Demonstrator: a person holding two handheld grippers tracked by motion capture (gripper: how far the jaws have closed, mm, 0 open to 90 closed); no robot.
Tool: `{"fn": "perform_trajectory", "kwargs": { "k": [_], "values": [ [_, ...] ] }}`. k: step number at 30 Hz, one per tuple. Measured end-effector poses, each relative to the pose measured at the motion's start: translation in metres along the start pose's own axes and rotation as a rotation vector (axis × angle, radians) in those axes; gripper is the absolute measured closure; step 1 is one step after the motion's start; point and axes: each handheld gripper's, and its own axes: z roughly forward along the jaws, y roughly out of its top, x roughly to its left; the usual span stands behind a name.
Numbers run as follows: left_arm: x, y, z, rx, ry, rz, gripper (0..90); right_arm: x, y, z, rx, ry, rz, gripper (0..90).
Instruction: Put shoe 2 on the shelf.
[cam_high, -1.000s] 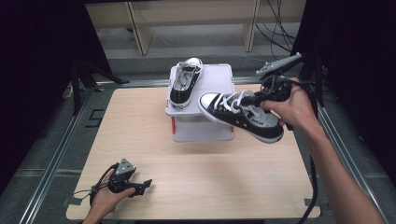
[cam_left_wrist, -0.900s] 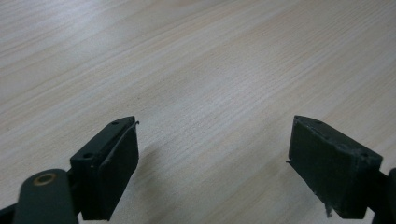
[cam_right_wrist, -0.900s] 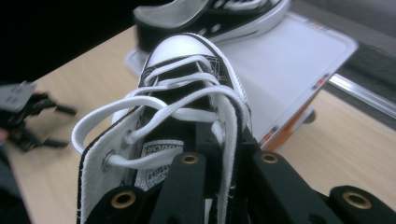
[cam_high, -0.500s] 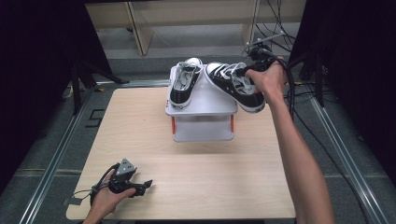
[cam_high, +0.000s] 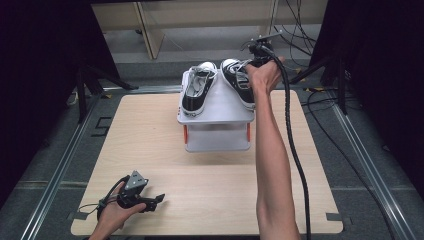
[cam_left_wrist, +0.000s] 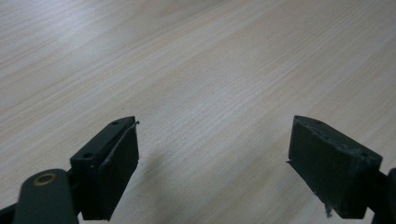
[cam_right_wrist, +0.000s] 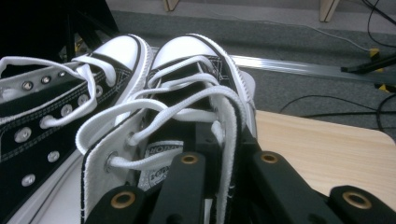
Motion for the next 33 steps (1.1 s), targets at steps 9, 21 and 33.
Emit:
{"fn": "perform_trajectory", "kwargs": {
  "k": [9, 21, 33],
  "values": [
    [-0.003, 0.0, 0.004, -0.01, -0.017, -0.012, 16.0, 0.003, 0.003, 0.014, -0.022, -0.028, 0.002, 86.4],
    [-0.005, 0.001, 0.005, 0.0, -0.01, -0.017, 16.0, 0.021, 0.004, 0.007, 0.111, 0.023, -0.02, 82.9],
    [-0.006, 0.0, 0.005, -0.015, -0.019, -0.01, 16.0, 0.037, 0.01, 0.004, 0.234, 0.049, -0.094, 81.8]
  ]
}}
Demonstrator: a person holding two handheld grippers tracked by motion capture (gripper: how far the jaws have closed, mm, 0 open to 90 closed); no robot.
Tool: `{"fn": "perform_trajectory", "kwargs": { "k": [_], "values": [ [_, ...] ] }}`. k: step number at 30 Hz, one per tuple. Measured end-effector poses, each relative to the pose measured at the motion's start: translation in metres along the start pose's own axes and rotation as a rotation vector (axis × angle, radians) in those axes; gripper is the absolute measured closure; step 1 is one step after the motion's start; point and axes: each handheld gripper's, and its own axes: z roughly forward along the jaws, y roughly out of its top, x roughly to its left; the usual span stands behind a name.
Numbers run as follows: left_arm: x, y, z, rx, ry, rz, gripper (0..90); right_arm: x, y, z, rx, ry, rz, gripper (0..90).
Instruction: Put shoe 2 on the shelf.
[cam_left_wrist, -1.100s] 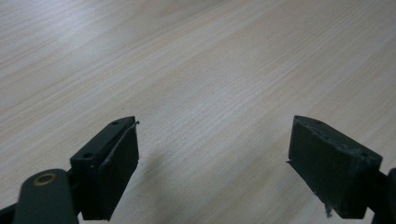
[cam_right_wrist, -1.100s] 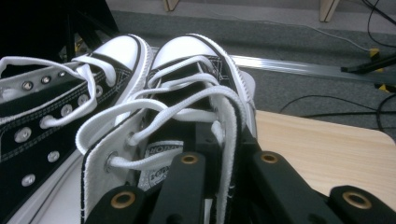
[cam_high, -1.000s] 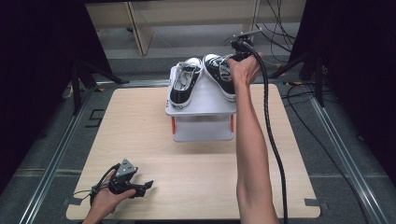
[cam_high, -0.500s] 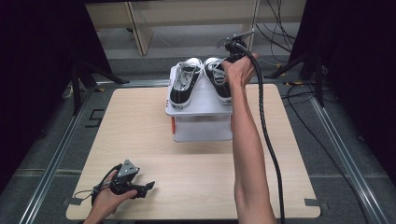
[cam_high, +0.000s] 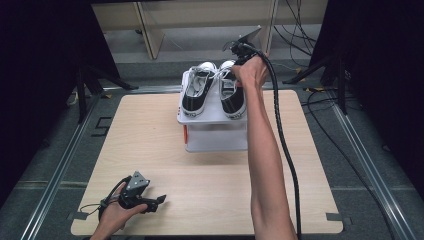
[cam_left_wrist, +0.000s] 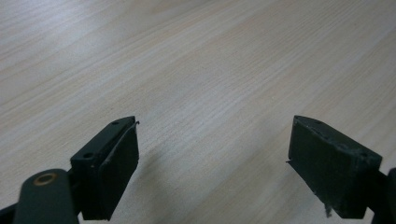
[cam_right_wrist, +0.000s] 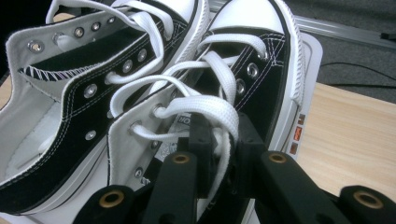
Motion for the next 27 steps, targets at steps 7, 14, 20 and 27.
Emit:
{"fn": "perform_trajectory", "kwargs": {
  "k": [7, 14, 20, 27],
  "values": [
    [0.0, 0.0, 0.001, -0.002, -0.001, -0.005, 16.0, -0.012, -0.009, 0.008, 0.052, 0.014, 0.031, 81.7],
    [-0.001, 0.001, 0.002, 0.014, -0.004, 0.0, 16.2, -0.016, -0.014, 0.008, 0.028, 0.09, 0.074, 82.6],
    [0.0, 0.0, 0.001, 0.015, -0.007, -0.009, 16.2, -0.015, -0.011, 0.001, -0.011, 0.14, 0.09, 82.4],
    [-0.001, 0.001, 0.001, 0.015, -0.006, -0.008, 16.2, -0.015, -0.015, 0.008, 0.016, 0.108, 0.086, 81.4]
  ]
}}
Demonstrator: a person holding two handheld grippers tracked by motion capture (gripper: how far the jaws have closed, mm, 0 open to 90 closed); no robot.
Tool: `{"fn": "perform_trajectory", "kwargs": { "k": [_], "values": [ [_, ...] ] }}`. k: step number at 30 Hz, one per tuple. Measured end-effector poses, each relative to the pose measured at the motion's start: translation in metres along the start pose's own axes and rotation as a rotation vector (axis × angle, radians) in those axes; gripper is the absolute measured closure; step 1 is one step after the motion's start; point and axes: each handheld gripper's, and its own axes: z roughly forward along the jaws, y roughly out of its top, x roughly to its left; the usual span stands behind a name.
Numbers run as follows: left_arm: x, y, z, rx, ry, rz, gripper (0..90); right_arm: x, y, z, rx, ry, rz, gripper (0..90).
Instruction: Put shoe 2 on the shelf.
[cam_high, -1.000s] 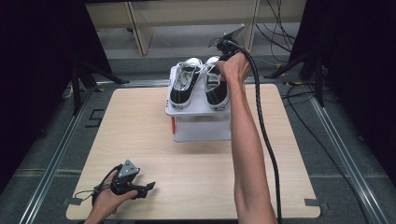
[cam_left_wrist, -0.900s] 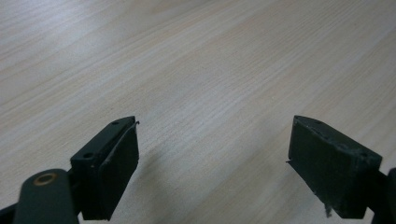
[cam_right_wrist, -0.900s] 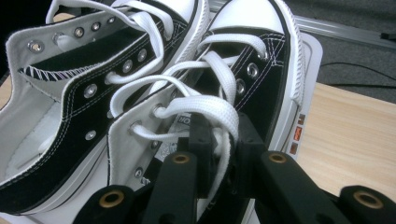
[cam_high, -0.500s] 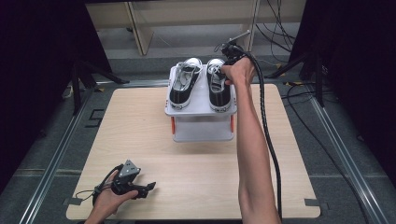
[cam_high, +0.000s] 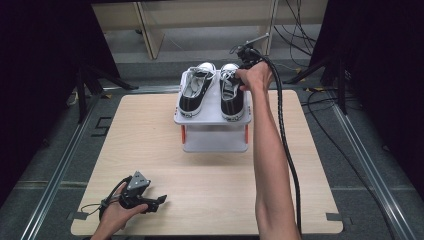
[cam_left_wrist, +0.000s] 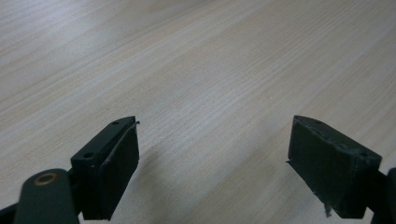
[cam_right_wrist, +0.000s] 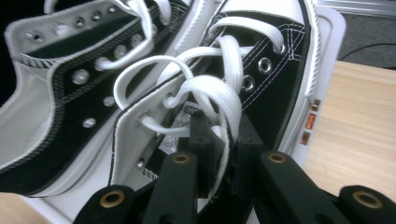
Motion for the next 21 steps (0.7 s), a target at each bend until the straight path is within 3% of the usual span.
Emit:
{"fn": "perform_trajectory", "kwargs": {
  "k": [4, 6, 9, 11, 12, 16, 17, 19, 21],
  "values": [
    [0.0, 0.0, 0.0, -0.003, 0.006, 0.011, 16.2, -0.007, -0.004, 0.001, -0.022, 0.031, 0.015, 79.5],
    [0.0, 0.0, 0.0, 0.001, 0.006, 0.013, 16.2, -0.008, -0.004, 0.001, -0.035, 0.056, -0.012, 73.0],
    [0.0, 0.0, -0.001, 0.001, 0.012, 0.008, 16.2, -0.005, -0.004, -0.001, -0.038, 0.047, -0.017, 67.8],
    [0.0, -0.001, -0.001, -0.015, 0.007, 0.002, 16.2, -0.006, -0.004, -0.006, -0.067, 0.037, -0.059, 57.6],
    [0.002, 0.0, -0.003, 0.008, 0.003, 0.013, 16.1, -0.006, -0.005, -0.007, -0.077, 0.045, -0.06, 53.8],
    [0.001, -0.001, -0.002, -0.003, 0.016, 0.0, 16.1, -0.007, -0.009, -0.018, -0.121, 0.08, -0.051, 46.8],
    [0.001, -0.001, -0.002, -0.003, 0.016, 0.0, 16.1, -0.006, -0.011, -0.022, -0.128, 0.095, -0.021, 45.1],
    [0.002, 0.0, -0.002, 0.0, 0.02, -0.003, 16.1, -0.006, -0.013, -0.025, -0.144, 0.108, -0.032, 44.6],
    [0.004, -0.001, -0.002, -0.001, 0.014, 0.008, 16.1, -0.007, -0.02, -0.034, -0.198, 0.135, -0.101, 42.9]
  ]
}}
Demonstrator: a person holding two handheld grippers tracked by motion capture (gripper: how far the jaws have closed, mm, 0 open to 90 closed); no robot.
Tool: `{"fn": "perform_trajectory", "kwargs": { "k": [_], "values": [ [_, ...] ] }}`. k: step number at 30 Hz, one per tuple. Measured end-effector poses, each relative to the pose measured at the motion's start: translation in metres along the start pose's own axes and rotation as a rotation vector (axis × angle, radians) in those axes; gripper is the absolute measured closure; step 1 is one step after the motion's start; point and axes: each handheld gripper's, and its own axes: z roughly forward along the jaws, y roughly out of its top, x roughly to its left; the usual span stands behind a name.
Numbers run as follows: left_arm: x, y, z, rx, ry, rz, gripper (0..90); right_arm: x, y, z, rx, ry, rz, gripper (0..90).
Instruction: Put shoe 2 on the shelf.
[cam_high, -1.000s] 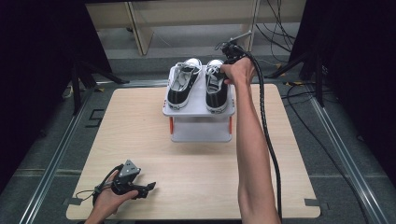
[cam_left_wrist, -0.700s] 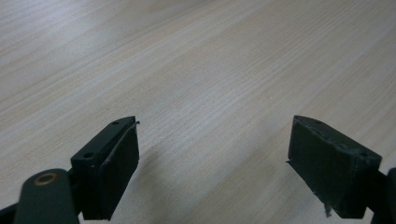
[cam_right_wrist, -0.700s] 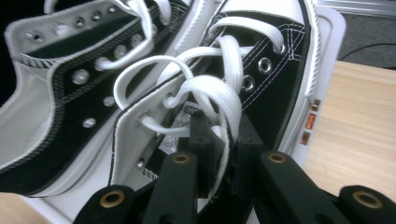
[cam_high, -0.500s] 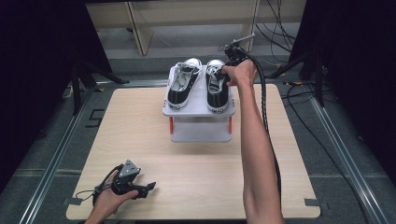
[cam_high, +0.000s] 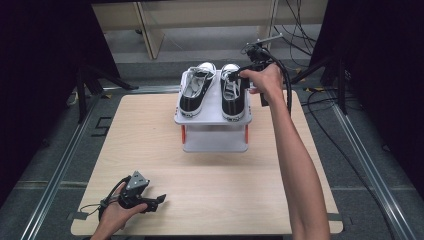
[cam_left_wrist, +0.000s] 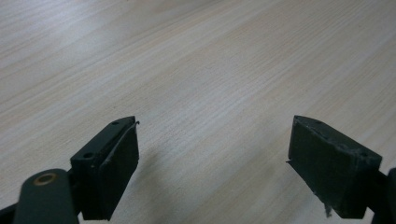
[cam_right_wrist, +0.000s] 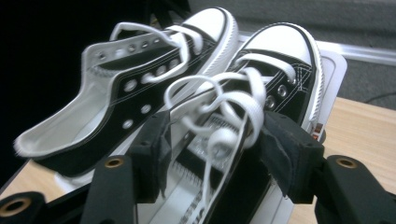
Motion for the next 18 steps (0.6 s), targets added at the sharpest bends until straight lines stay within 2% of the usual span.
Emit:
{"fn": "perform_trajectory", "kwargs": {
  "k": [3, 4, 6, 7, 11, 13, 14, 18],
  "values": [
    [0.0, 0.0, 0.0, -0.002, 0.01, -0.02, 16.0, 0.002, -0.003, -0.008, -0.006, 0.012, 0.012, 41.8],
    [0.0, 0.0, 0.001, -0.009, 0.005, -0.021, 16.0, 0.0, -0.008, -0.016, -0.037, 0.048, 0.0, 41.9],
    [0.001, 0.0, 0.001, -0.011, 0.004, -0.032, 16.0, 0.0, -0.01, -0.02, -0.036, 0.051, 0.003, 42.0],
    [0.001, 0.0, 0.001, -0.011, 0.003, -0.03, 16.0, 0.0, -0.016, -0.027, -0.041, 0.06, -0.026, 42.1],
    [0.001, 0.0, 0.0, -0.008, 0.012, -0.03, 16.0, 0.001, -0.026, -0.034, -0.048, 0.084, -0.053, 41.6],
    [0.001, -0.001, 0.001, -0.018, 0.008, -0.034, 16.0, 0.002, -0.034, -0.037, -0.046, 0.097, -0.073, 40.8],
    [0.001, 0.0, 0.001, -0.014, 0.008, -0.033, 16.0, 0.004, -0.045, -0.039, -0.046, 0.111, -0.085, 39.9],
    [0.002, 0.0, 0.001, -0.006, 0.01, -0.031, 16.0, 0.003, -0.058, -0.042, -0.049, 0.129, -0.103, 39.6]
  ]
}}
